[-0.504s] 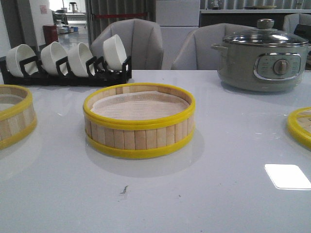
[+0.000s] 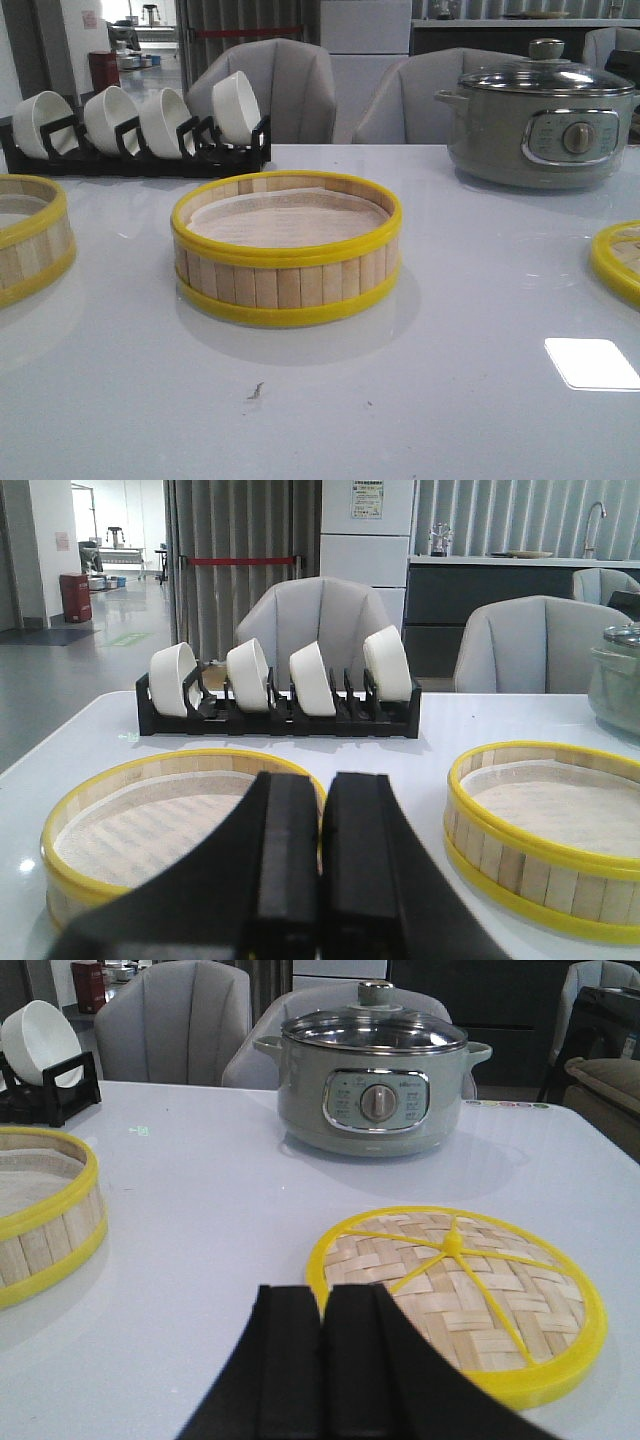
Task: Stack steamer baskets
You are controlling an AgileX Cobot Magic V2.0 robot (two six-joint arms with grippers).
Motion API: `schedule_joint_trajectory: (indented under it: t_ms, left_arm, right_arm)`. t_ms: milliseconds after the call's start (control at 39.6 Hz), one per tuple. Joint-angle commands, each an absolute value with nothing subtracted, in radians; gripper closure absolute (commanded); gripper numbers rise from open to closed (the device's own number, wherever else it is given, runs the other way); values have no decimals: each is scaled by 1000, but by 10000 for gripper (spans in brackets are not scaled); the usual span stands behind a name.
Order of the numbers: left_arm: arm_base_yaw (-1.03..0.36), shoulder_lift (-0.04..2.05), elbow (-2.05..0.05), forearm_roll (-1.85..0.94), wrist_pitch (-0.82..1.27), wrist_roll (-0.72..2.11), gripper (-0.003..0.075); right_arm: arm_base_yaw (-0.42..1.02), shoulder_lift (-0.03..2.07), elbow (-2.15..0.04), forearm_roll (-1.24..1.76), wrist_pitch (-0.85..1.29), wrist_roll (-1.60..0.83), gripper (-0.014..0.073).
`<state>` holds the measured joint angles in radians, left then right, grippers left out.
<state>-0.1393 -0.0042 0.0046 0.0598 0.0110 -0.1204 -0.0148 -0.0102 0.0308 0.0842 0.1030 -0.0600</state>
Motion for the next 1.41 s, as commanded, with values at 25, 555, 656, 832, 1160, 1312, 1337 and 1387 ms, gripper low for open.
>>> schedule_joint_trajectory:
  t_ms: [25, 555, 656, 832, 1160, 1312, 1337, 1387]
  left_arm:
    - [-140, -17, 7, 59, -69, -121, 634]
    - [-140, -17, 7, 59, -69, -121, 634]
    - [-140, -17, 7, 59, -69, -121, 634]
    - [-144, -17, 5, 54, -69, -123, 634]
    - [-147, 198, -294, -24, 40, -123, 634]
    - [-147, 461, -624, 48, 292, -122, 634]
    - [-147, 508, -691, 66, 365, -122, 634]
    - [-147, 588, -806, 91, 467, -122, 634]
  right_arm:
    - [-14, -32, 16, 80, 17, -62, 566]
    - [-14, -32, 16, 80, 17, -62, 566]
    - [-14, -32, 16, 80, 17, -62, 566]
    - [-14, -32, 16, 80, 17, -62, 566]
    - [-14, -32, 16, 80, 17, -62, 566]
    - [-14, -32, 16, 80, 17, -62, 566]
    - [-14, -32, 16, 80, 17, -62, 566]
    - [-14, -32, 16, 80, 17, -62, 566]
